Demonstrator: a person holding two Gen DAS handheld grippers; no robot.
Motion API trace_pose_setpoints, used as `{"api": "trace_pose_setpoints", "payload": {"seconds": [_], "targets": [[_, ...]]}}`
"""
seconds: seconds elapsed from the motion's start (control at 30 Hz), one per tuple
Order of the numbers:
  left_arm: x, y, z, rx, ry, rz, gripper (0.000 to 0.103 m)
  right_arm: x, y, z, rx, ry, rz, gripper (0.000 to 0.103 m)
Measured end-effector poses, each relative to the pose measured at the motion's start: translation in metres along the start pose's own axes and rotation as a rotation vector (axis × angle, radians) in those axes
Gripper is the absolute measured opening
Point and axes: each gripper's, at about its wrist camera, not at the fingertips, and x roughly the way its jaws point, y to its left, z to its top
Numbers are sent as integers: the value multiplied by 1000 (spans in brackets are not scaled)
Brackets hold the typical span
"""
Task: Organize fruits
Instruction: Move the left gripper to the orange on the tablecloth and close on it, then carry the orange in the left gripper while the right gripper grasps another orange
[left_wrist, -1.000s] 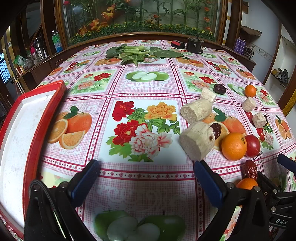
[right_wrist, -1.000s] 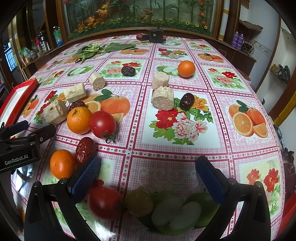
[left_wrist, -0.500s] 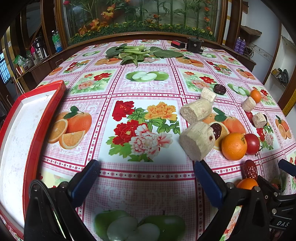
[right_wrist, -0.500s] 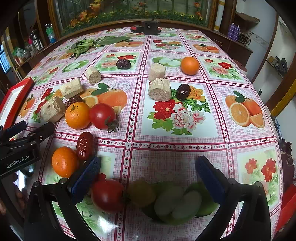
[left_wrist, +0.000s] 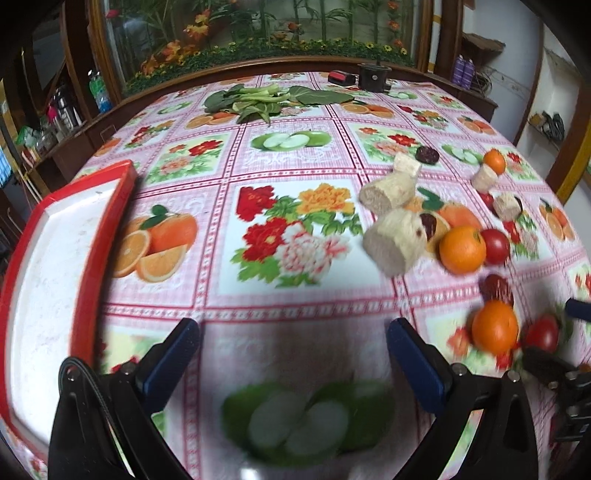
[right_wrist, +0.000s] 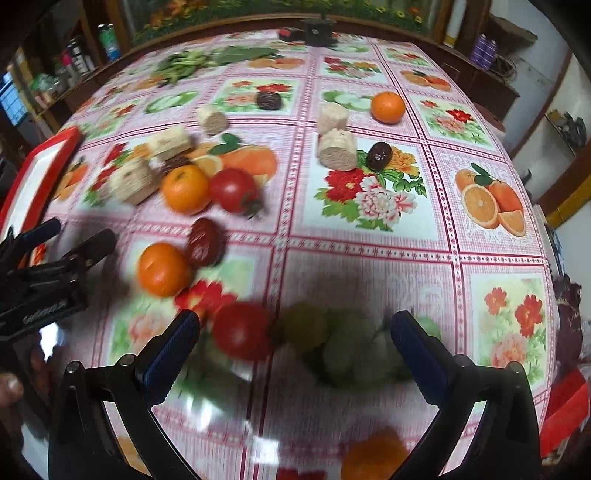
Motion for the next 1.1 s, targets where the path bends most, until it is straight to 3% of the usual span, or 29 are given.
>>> {"api": "trace_pose_setpoints", "payload": {"seconds": [0.1,0.2,0.4,0.5,0.7,0.8,0.87,0.93,1.0,1.1], "targets": [[-14,-2,-12,68,-8,15,103,-23,-2,-14,-28,-40,42,103],[-33,-10,-23,128,-32,-25,103,-49,-15,-32,-45,-102,41,103],[-46,-50,-15,187,-33,-172,103,-69,-52,-55,-34,-137,-74,103],[-34,-71,-7,204,-2,-182,103,-68,-63,-59,-5,-127,-81,103],[-16,-85,-1,163,67,-212,80,-70,-68,-71,-28,-139,-85,103],[-14,-85,2,135,55,-217,74,-69,-69,-75,-50,-139,-73,103],[-14,-85,4,111,48,-237,65,-69,-70,-74,-50,-140,-49,103],[-14,-85,5,92,39,-276,46,-69,-71,-70,-45,-144,-21,103],[-15,-87,5,85,41,-297,39,-69,-71,-66,-44,-147,-1,103],[-20,-88,1,95,28,-285,37,-68,-69,-65,-67,-139,25,103]]}}
